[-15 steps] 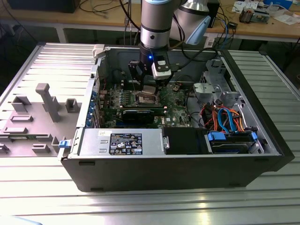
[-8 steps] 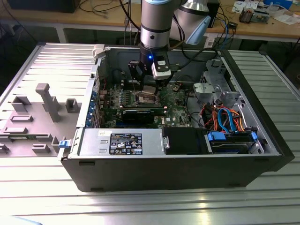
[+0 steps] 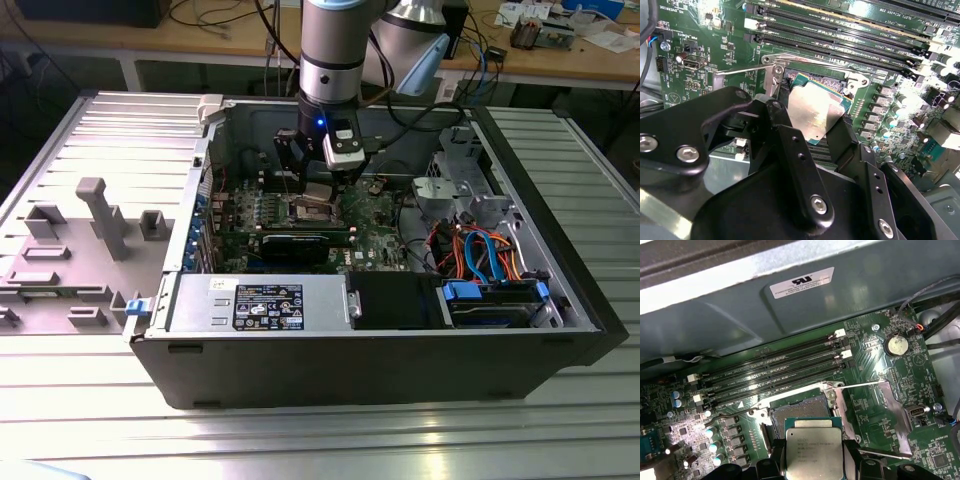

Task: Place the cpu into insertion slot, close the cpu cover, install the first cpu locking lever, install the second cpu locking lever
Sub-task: 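Place the cpu into insertion slot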

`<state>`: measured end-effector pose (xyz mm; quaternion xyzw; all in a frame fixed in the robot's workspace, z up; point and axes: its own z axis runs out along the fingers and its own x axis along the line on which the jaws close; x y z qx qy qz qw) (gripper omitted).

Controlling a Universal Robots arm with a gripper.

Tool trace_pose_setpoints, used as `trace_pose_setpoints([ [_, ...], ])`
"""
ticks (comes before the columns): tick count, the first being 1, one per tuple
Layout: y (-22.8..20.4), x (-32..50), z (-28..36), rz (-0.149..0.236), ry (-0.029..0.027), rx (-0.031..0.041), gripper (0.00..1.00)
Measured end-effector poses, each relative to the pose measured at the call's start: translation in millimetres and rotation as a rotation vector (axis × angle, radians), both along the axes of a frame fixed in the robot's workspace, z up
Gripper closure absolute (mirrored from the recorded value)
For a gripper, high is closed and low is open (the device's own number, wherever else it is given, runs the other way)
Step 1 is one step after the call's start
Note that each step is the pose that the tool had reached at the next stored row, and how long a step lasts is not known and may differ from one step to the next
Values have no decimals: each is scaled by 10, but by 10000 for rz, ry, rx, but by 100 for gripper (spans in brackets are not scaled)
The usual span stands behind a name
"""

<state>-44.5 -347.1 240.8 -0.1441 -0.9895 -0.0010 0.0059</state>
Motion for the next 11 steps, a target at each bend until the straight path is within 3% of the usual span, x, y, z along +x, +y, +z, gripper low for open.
trace_pose_setpoints([
  [11, 0, 0, -16, -226, 1, -55, 45],
])
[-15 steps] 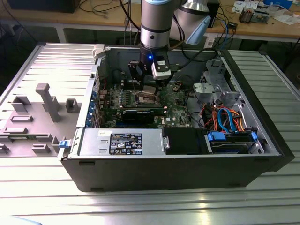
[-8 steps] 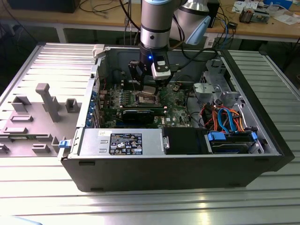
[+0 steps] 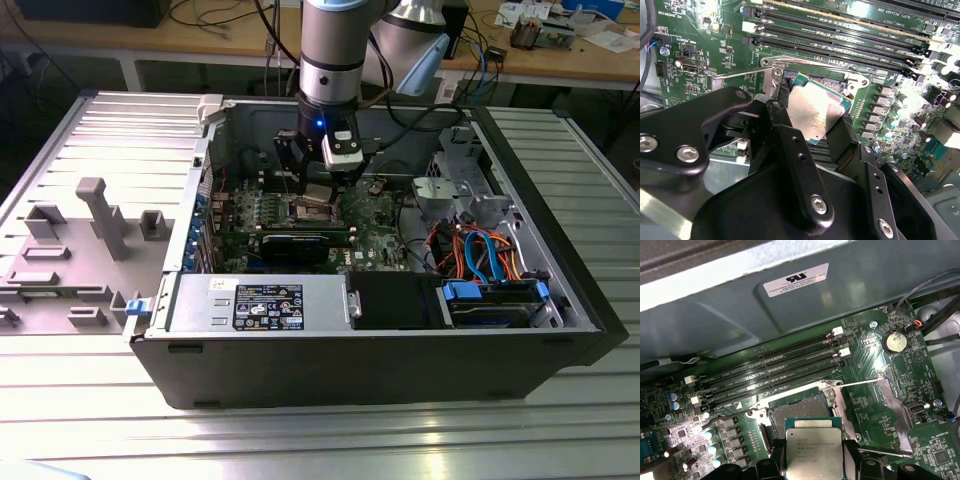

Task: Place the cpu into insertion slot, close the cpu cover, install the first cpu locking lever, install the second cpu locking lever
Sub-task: 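Place the cpu into insertion slot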

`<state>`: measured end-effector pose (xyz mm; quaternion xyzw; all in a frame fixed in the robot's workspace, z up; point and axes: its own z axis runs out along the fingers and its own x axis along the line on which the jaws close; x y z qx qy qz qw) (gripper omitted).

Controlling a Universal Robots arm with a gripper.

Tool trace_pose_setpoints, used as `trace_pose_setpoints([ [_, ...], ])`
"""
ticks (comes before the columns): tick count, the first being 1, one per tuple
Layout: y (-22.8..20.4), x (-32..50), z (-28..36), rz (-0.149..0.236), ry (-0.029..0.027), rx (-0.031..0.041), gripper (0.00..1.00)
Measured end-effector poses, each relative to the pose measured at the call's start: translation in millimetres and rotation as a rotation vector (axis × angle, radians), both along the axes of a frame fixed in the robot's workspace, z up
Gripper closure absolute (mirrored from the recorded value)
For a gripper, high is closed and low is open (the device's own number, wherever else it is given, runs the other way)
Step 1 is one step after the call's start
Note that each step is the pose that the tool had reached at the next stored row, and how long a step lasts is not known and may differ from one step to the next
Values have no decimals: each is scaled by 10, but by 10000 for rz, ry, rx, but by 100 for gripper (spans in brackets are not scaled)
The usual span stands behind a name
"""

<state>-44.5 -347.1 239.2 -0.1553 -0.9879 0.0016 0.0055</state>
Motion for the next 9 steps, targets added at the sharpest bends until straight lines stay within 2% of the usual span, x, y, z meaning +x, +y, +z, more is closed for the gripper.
trace_pose_setpoints([
  [9, 0, 0, -4, -73, -1, -29, 45],
])
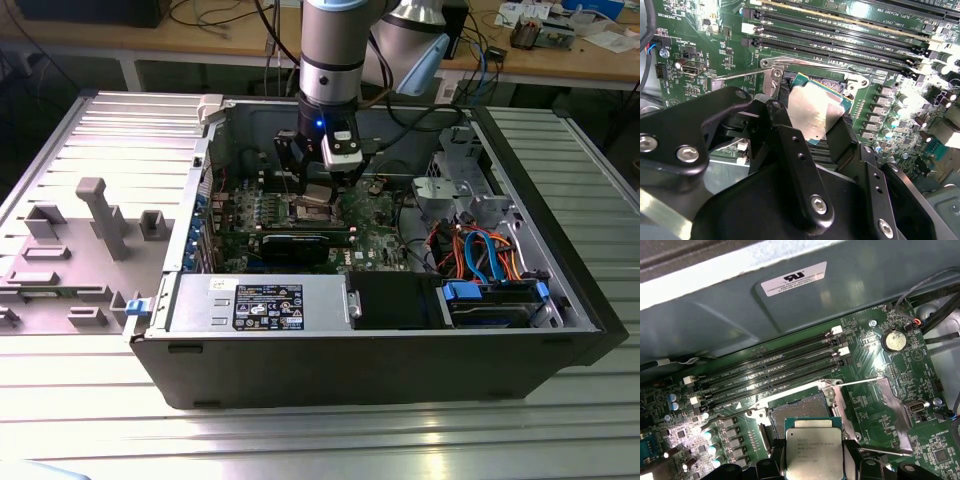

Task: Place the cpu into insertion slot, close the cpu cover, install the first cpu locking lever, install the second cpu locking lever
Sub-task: 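Place the cpu into insertion slot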

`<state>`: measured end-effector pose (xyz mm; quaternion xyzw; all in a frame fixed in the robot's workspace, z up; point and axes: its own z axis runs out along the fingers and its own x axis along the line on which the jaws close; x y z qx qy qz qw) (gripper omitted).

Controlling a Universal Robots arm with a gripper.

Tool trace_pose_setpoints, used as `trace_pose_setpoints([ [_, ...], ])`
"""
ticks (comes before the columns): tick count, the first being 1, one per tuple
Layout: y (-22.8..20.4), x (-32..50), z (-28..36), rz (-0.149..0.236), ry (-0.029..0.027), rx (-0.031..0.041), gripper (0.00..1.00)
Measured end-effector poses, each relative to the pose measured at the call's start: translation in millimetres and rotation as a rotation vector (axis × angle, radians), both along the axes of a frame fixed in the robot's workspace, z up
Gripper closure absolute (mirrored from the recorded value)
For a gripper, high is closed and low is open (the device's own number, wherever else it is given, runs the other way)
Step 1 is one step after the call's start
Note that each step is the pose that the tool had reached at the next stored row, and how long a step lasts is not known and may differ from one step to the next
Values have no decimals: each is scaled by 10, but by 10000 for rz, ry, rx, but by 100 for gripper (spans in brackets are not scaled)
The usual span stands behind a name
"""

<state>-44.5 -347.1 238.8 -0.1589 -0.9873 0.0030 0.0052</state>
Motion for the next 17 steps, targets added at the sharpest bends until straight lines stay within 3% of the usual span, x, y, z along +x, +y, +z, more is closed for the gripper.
trace_pose_setpoints([
  [17, 0, 0, -5, -106, 0, -26, 45],
])
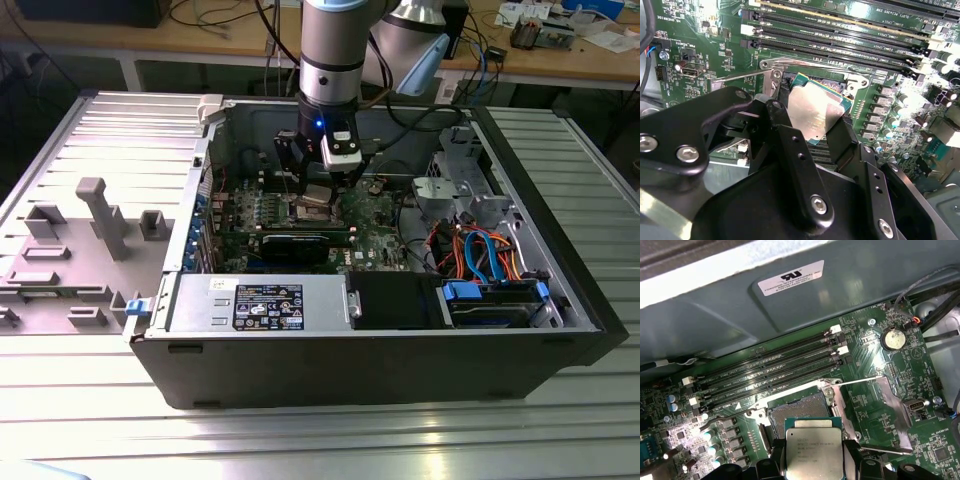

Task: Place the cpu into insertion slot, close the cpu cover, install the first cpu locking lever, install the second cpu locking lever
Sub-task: 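Place the cpu into insertion slot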

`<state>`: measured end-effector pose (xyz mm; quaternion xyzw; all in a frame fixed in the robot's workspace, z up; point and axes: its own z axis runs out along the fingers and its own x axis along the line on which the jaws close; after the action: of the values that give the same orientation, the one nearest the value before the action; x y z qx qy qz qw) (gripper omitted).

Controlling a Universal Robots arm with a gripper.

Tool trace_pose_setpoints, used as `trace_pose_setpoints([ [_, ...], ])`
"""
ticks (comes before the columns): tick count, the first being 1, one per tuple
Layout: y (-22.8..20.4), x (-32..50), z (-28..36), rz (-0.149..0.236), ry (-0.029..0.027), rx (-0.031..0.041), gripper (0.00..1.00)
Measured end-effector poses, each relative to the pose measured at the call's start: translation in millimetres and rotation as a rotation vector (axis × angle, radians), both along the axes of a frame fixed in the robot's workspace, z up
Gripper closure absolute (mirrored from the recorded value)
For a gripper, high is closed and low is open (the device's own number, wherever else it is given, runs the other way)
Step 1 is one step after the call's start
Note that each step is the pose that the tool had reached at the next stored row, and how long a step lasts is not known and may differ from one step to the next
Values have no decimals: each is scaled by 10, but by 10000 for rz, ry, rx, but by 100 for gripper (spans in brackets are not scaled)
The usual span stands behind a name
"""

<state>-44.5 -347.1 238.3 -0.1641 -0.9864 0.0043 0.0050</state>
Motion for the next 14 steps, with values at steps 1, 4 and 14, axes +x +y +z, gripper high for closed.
trace_pose_setpoints([
  [1, 0, 0, 0, -4, 0, -2, 45],
  [4, 0, 0, -5, -95, 0, -59, 45],
  [14, 0, 0, -8, -137, 0, -72, 45],
])
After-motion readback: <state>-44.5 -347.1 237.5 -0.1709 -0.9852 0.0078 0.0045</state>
